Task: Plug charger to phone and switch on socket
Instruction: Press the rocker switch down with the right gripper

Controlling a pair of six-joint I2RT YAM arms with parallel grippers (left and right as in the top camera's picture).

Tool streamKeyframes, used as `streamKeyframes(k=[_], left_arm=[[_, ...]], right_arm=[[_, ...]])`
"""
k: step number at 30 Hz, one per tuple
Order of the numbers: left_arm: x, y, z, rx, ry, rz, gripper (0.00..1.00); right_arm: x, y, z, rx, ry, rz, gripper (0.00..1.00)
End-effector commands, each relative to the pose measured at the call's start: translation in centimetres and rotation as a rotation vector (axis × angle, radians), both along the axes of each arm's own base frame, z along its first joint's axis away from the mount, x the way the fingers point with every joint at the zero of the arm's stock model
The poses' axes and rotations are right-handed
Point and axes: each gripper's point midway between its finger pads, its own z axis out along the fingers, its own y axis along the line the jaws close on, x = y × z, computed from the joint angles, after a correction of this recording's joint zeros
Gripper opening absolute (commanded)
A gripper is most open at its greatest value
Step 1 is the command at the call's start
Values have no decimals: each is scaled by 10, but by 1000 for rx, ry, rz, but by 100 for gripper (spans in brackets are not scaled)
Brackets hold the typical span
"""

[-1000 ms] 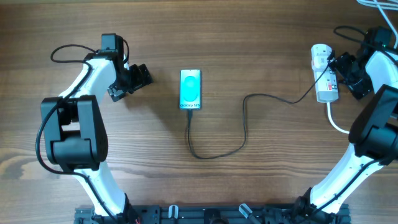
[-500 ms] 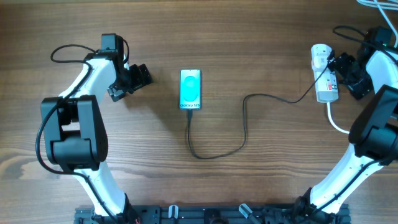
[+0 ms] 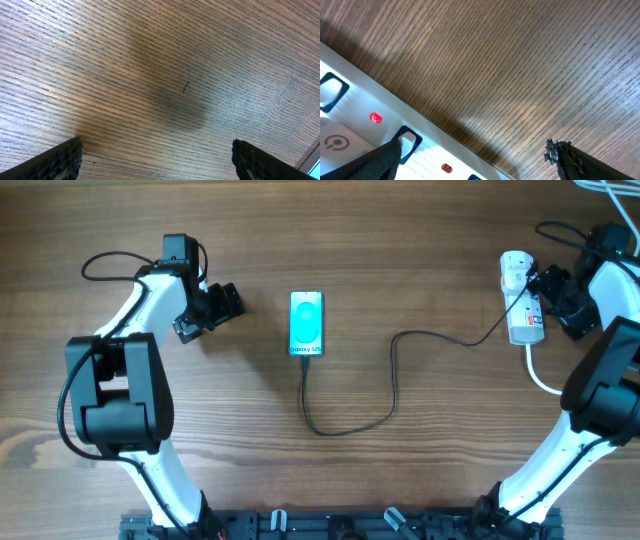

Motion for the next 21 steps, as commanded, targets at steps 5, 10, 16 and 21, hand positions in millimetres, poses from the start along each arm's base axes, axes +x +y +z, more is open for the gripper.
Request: streamKeyframes(k=[5, 10, 16, 21], left_arm=[[-1, 2, 4, 7, -9, -2, 100], [-1, 2, 4, 8, -9, -2, 100], [-1, 2, 4, 8, -9, -2, 100], [-1, 2, 4, 8, -9, -2, 100]], right_arm=[[-18, 34, -26, 107, 100, 127, 100], [-27, 37, -27, 122, 135, 127, 100], [-32, 26, -27, 53, 173, 179, 100], [-32, 25, -27, 40, 182, 266, 100]])
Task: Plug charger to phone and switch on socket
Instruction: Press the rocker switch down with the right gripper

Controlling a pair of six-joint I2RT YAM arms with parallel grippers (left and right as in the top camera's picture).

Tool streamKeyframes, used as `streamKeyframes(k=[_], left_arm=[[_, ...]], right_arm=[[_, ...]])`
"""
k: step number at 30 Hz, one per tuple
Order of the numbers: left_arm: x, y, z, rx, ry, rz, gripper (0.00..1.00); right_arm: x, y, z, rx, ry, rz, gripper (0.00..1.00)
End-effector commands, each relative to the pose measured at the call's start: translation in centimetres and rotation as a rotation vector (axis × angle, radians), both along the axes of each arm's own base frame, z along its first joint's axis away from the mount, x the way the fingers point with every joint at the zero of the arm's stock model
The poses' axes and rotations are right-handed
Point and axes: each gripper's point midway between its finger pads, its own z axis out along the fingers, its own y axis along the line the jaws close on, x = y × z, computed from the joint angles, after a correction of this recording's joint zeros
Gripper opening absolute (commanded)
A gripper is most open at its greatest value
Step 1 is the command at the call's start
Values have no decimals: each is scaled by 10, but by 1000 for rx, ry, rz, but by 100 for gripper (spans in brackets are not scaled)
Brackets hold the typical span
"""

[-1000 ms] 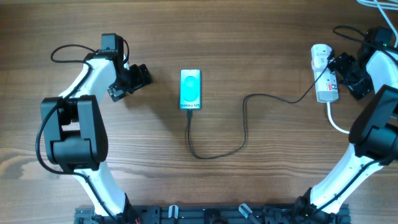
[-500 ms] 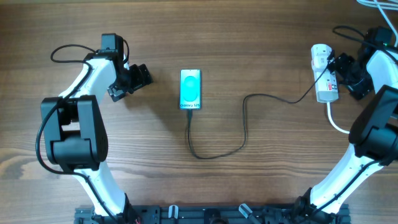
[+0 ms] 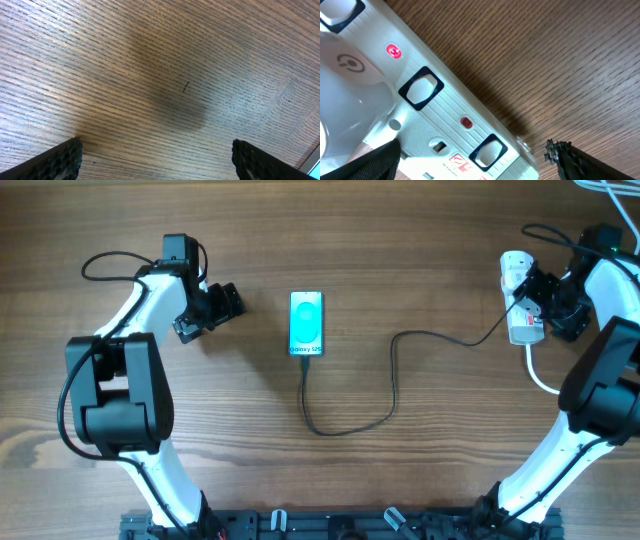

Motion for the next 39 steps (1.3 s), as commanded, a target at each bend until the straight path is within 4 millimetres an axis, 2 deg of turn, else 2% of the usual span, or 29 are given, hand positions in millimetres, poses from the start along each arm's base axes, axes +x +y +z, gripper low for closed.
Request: streamKeyframes(k=[1, 5, 10, 26, 31, 39], left_arm=[[-1, 2, 4, 7, -9, -2, 100], [-1, 2, 4, 7, -9, -2, 100], [-1, 2, 4, 7, -9, -2, 100], [-1, 2, 4, 7, -9, -2, 100], [-1, 2, 4, 7, -9, -2, 100], [-1, 2, 4, 7, -9, -2, 100]], right_arm=[[-22, -2, -26, -44, 118, 105, 100], [-28, -18, -24, -139, 167, 157, 100], [-29, -19, -24, -151, 188, 322, 100], [-35, -23, -21, -135, 192, 333, 100], [-32, -27, -3, -136, 141, 319, 100], [-18, -19, 47, -144, -10, 368, 100]])
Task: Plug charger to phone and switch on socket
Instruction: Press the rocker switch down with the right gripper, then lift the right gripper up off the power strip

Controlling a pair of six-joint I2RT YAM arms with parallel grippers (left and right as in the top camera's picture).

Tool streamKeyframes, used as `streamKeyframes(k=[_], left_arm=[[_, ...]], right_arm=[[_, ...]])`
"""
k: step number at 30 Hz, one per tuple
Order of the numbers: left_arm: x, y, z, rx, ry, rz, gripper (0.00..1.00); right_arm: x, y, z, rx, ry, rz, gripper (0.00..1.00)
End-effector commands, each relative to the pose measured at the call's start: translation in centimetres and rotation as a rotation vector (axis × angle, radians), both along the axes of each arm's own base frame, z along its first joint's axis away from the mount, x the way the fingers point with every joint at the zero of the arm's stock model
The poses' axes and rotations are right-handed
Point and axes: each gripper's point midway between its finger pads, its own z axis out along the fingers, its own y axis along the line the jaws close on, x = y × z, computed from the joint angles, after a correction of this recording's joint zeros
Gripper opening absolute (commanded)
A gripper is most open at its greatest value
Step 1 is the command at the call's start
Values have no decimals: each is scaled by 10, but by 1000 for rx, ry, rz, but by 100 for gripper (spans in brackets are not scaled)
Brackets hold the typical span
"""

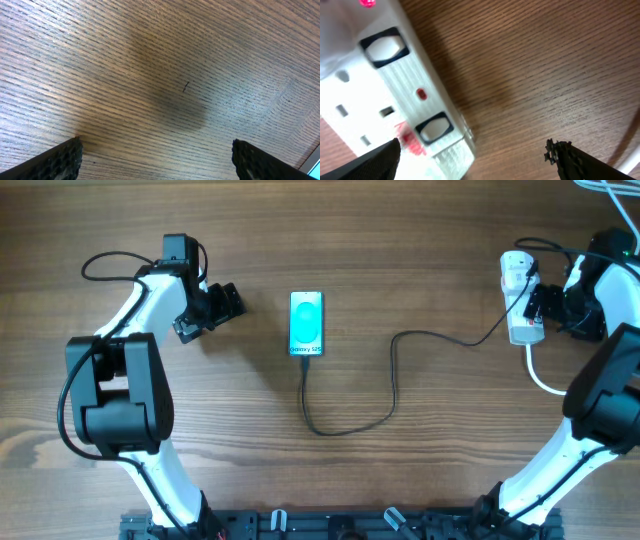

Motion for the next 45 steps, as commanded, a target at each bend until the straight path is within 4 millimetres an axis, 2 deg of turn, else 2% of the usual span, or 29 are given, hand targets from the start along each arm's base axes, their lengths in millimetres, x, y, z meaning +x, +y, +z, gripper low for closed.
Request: streamKeyframes(k=[1, 7, 11, 23, 36, 45], left_arm=[[-1, 2, 4, 7, -9, -3, 100], [-1, 2, 4, 7, -9, -2, 100], [-1, 2, 4, 7, -9, -3, 100], [-1, 2, 4, 7, -9, -2, 100], [-1, 2, 4, 7, -9, -2, 100], [-1, 2, 4, 7, -9, -3, 100]], right_arm=[[6, 2, 38, -18, -89, 44, 100], [13, 2, 52, -29, -140, 69, 100], [17, 10, 52, 7, -161, 108, 100], [18, 9, 52, 5, -164, 108, 100], [53, -6, 67, -70, -314, 114, 100], [56, -7, 68, -76, -326, 115, 100]])
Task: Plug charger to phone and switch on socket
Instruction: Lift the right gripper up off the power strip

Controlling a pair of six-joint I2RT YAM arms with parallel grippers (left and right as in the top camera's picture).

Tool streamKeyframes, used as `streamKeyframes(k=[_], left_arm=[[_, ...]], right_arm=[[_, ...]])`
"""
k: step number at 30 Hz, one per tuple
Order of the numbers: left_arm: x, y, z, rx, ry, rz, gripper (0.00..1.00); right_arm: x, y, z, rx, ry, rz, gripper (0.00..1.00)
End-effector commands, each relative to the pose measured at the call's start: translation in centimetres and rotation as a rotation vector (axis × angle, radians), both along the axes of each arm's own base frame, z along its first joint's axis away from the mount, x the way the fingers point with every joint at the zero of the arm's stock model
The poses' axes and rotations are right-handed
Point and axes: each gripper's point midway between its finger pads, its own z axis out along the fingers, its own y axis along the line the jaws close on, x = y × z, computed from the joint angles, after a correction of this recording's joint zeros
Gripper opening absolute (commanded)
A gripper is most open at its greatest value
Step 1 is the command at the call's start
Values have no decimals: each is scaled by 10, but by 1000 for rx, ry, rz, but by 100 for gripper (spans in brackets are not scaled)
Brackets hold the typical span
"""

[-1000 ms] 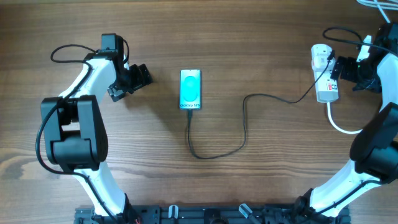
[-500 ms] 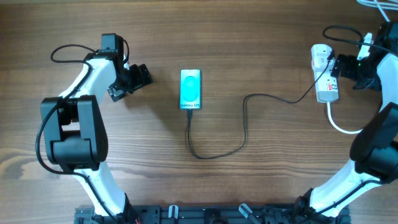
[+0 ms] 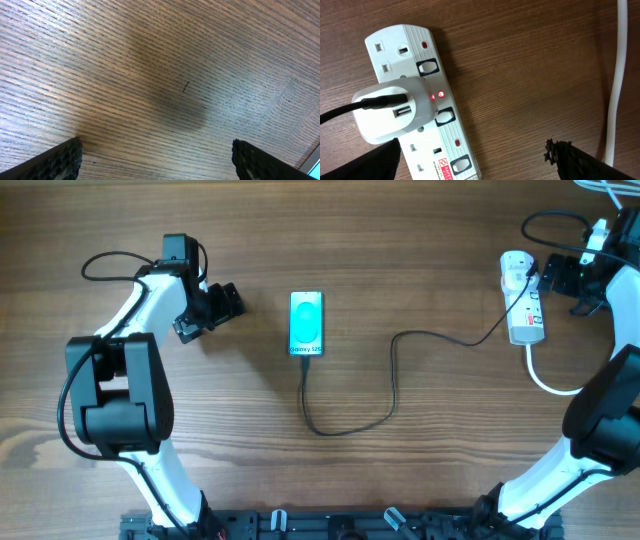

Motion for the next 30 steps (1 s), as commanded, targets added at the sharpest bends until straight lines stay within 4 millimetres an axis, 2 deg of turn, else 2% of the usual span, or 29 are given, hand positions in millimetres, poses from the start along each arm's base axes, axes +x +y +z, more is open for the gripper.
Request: streamKeyframes(k=[1, 11, 13, 25, 30], left_arm=[[-1, 2, 4, 7, -9, -2, 100], [-1, 2, 4, 7, -9, -2, 100], [-1, 2, 4, 7, -9, -3, 100], [-1, 2, 4, 7, -9, -2, 100], [-1, 2, 4, 7, -9, -2, 100]], right_arm=[[3, 3, 7, 4, -22, 21, 100], [3, 5, 7, 4, -21, 24, 100], [5, 8, 12, -1, -32, 31, 100], [2, 13, 81, -62, -171, 42, 100], [1, 14, 93, -72, -194, 41, 100]])
